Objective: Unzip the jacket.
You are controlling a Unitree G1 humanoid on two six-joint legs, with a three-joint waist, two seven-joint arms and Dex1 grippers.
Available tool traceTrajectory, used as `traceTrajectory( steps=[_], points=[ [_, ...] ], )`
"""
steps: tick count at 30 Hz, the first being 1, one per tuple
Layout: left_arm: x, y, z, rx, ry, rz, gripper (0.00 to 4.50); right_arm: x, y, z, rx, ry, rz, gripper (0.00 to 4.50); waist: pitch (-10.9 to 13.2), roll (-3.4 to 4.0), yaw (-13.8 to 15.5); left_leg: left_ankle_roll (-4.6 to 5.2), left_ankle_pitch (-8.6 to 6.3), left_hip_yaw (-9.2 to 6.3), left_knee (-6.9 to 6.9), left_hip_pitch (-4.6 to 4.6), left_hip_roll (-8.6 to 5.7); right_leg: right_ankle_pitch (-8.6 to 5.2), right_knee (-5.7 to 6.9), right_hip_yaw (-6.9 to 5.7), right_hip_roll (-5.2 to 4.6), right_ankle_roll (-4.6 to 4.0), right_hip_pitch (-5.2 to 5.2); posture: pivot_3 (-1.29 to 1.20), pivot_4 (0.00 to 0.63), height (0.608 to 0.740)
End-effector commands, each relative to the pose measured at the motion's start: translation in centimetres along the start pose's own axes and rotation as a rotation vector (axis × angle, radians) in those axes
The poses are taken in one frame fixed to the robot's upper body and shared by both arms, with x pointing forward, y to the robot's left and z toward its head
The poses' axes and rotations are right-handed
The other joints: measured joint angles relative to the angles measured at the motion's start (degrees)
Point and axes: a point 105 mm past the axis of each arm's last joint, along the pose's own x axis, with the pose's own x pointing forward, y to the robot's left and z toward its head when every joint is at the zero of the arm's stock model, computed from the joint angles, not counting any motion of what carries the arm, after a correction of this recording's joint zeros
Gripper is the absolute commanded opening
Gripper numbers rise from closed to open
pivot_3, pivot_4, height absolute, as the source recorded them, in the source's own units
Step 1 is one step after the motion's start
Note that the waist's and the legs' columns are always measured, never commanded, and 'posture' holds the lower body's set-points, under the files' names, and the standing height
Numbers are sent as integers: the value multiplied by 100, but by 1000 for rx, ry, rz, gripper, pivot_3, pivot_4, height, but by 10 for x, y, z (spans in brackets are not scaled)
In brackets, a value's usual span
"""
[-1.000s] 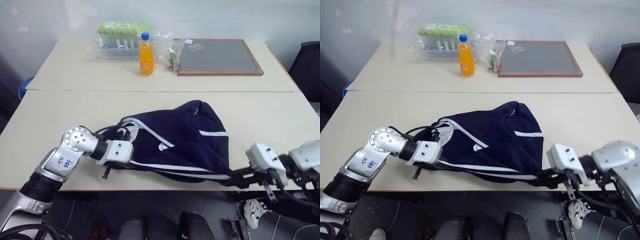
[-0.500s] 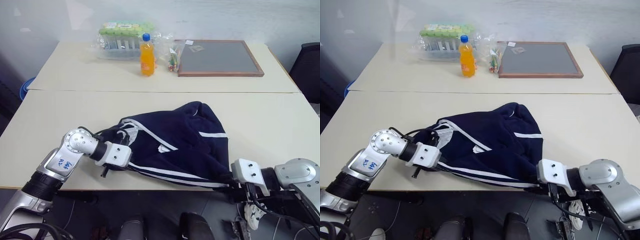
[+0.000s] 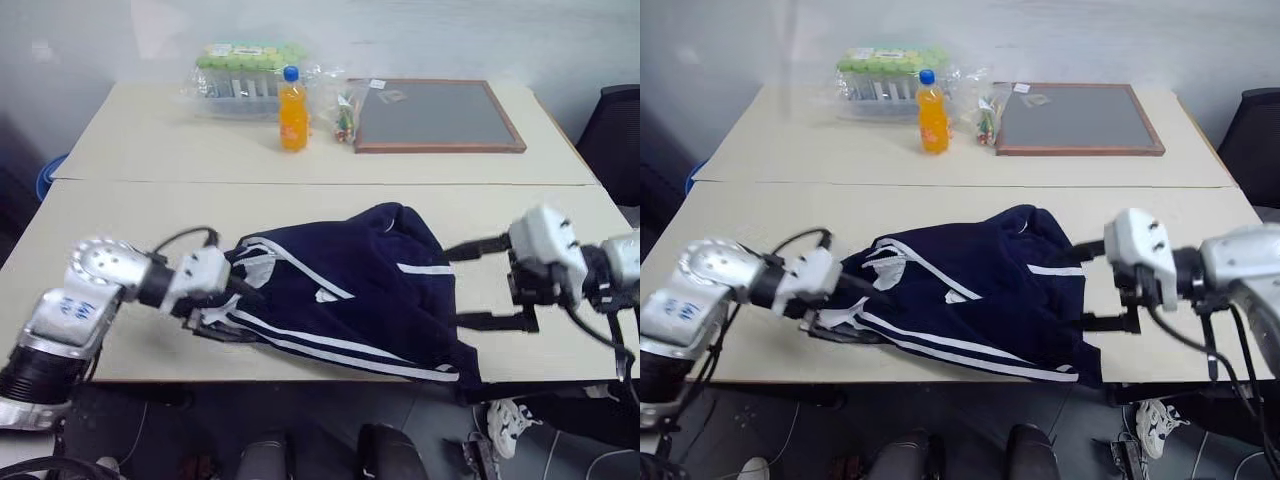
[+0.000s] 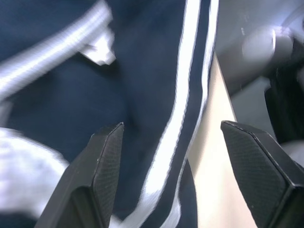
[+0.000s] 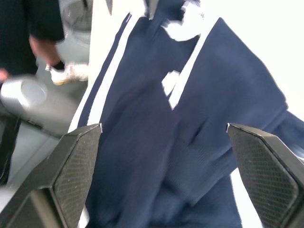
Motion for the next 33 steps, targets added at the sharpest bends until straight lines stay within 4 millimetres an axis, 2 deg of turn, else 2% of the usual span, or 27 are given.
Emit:
traceTrajectory(
  steps=[1,7,9,11,15,22,26,30,33],
  points=[
    [-6,12,29,4,-96,38,3446,29,-27,-24,87,46,-91,4387,-7,-12,-13,-1,-4,2,3,4,0,0,1,0,1,0,5,0,150,740],
    [4,20,45,35,-142,47,3446,71,-58,-51,275,63,-181,4387,-8,-13,-47,-2,-4,19,12,-37,-3,0,7,-5,5,0,-33,0,150,740],
    [5,20,49,40,-151,48,3446,78,-67,-60,328,78,-209,4387,-8,-13,-64,-2,-4,52,15,-48,-2,0,8,-5,7,0,-45,0,150,740],
    [5,20,50,45,-157,55,3446,81,-67,-64,358,83,-193,4387,-8,-13,-61,-3,-4,54,13,-50,0,0,8,-4,8,0,-49,0,150,740],
    [3,24,51,49,-168,94,3480,83,-65,-69,365,86,-161,3601,-7,-13,-34,-3,-5,53,19,-54,0,0,7,-2,10,0,-48,0,150,740],
    [0,26,45,60,-144,134,3480,82,-64,-57,390,29,-117,1343,-8,-13,-52,-3,-5,55,21,-52,2,1,9,0,11,1,-48,0,150,740],
    [1,26,43,68,-139,149,3480,82,-71,-43,423,-25,-102,8,-8,-13,-54,-3,-5,55,22,-52,3,1,9,1,11,1,-49,0,150,740],
    [1,26,41,76,-132,160,3480,85,-81,-33,437,-61,-105,8,-8,-13,-59,-4,-5,56,21,-52,4,0,10,1,12,1,-50,0,150,740],
    [1,24,40,76,-131,167,3480,91,-102,-21,416,-106,-158,8,-8,-13,-71,-4,-6,57,21,-52,4,0,10,2,13,1,-51,0,150,740]
  ],
)
